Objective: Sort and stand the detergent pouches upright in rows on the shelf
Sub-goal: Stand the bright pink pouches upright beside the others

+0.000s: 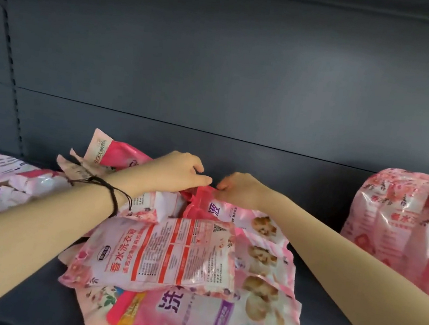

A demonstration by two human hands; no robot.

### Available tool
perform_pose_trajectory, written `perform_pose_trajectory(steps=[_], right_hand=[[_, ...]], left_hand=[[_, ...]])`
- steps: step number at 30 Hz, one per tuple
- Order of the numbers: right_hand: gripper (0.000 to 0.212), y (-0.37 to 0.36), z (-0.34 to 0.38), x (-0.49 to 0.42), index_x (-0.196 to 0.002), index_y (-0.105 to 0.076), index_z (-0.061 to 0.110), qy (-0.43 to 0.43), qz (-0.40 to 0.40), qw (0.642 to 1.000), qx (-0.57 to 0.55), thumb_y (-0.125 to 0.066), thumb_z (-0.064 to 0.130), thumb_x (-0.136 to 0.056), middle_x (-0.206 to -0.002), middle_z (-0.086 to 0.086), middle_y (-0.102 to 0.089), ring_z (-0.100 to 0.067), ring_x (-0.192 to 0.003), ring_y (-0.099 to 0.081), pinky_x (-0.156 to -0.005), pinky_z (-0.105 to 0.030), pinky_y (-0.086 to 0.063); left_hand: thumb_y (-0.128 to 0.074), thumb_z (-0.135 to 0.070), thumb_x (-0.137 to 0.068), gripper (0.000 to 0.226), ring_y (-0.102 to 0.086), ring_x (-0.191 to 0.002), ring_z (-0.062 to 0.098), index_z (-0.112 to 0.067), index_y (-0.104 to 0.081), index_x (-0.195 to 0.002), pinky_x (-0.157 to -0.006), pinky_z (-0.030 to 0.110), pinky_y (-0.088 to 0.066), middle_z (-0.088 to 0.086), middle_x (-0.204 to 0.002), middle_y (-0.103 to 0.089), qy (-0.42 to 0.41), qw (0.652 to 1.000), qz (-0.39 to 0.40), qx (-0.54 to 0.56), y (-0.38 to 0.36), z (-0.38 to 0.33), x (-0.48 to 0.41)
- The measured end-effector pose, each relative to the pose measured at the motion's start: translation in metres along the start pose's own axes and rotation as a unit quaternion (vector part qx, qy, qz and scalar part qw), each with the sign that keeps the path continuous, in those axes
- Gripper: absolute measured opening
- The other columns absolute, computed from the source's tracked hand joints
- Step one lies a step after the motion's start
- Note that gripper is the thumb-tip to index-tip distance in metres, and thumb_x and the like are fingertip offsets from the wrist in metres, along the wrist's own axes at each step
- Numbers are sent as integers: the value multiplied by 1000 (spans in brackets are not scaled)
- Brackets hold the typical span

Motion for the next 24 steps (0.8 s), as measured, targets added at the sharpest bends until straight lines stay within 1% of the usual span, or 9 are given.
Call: perform_pose_trajectory(steps=[2,4,7,10,12,14,18,21,24], right_hand=[[33,-2,-4,-4,-83,-67,1,-22,-19,999,-32,-55,30,-91,-88,-10,-67,-27,-83,-61,-74,-36,-52],[24,3,-8,-2,-97,-73,3,-37,-46,996,-70,-55,19,-91,-101,-10,-70,-25,-95,-64,-84,-36,-53],[19,16,-15,9,-96,-73,5,-42,-116,985,-124,-56,14,-92,-89,-3,-67,-16,-82,-59,-70,-24,-45],[19,30,-23,21,-89,-68,0,-43,-174,973,-143,-53,11,-94,-75,0,-60,-14,-69,-53,-56,-19,-40],[21,43,-29,32,-77,-64,4,-50,-220,957,-181,-54,12,-94,-66,2,-56,-9,-60,-48,-54,-16,-39],[29,58,-38,44,-66,-57,12,-53,-277,924,-259,-54,10,-95,-62,2,-53,-8,-55,-45,-55,-21,-39],[29,82,-43,64,-70,-55,11,-20,-349,811,-469,-48,5,-98,-67,-6,-55,-9,-55,-50,-54,-20,-42],[25,93,-30,71,-73,-55,10,-8,-373,769,-519,-50,11,-98,-73,-9,-59,-18,-65,-54,-59,-26,-47],[24,96,-16,78,-75,-58,10,12,-385,747,-542,-52,14,-98,-72,-8,-62,-19,-64,-58,-62,-30,-51]], left_hand=[[-57,-45,-91,39,-65,-103,22,-18,-63,-119,-88,35,-53,4,-109,-70,16,998,-3,53,0,6,-2],[-59,-44,-90,36,-62,-105,15,-20,-65,-116,-90,30,-49,-3,-108,-68,23,995,-6,101,1,12,-3],[-63,-42,-88,34,-59,-109,9,-20,-67,-113,-92,25,-44,-8,-115,-66,13,981,-1,193,3,18,-7],[-63,-45,-87,38,-60,-107,6,-21,-66,-115,-84,23,-46,-9,-113,-66,-4,959,7,284,4,16,-7],[-63,-47,-85,44,-59,-107,4,-21,-63,-120,-81,22,-47,-10,-116,-65,-17,944,6,330,6,12,-8],[-67,-41,-83,51,-60,-109,7,-19,-58,-128,-87,23,-48,-5,-121,-64,-25,923,-7,385,7,7,-11],[-69,-33,-83,42,-60,-111,10,-24,-59,-123,-92,31,-49,-6,-118,-66,-33,883,-15,467,4,-7,-14],[-63,-28,-90,30,-64,-108,17,-14,-63,-116,-95,35,-50,1,-115,-70,-32,825,-14,564,-1,-18,-12],[-59,-19,-92,12,-69,-89,15,-12,-67,-98,-79,29,-56,1,-95,-75,-40,729,-52,681,-1,-27,-6]])
Point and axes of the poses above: each hand's wrist, its own x-axis away from the middle knuckle, its own y-axis out of the back of the hand, z = x × y, the point moved 6 cm from there along -x, towards the middle knuckle
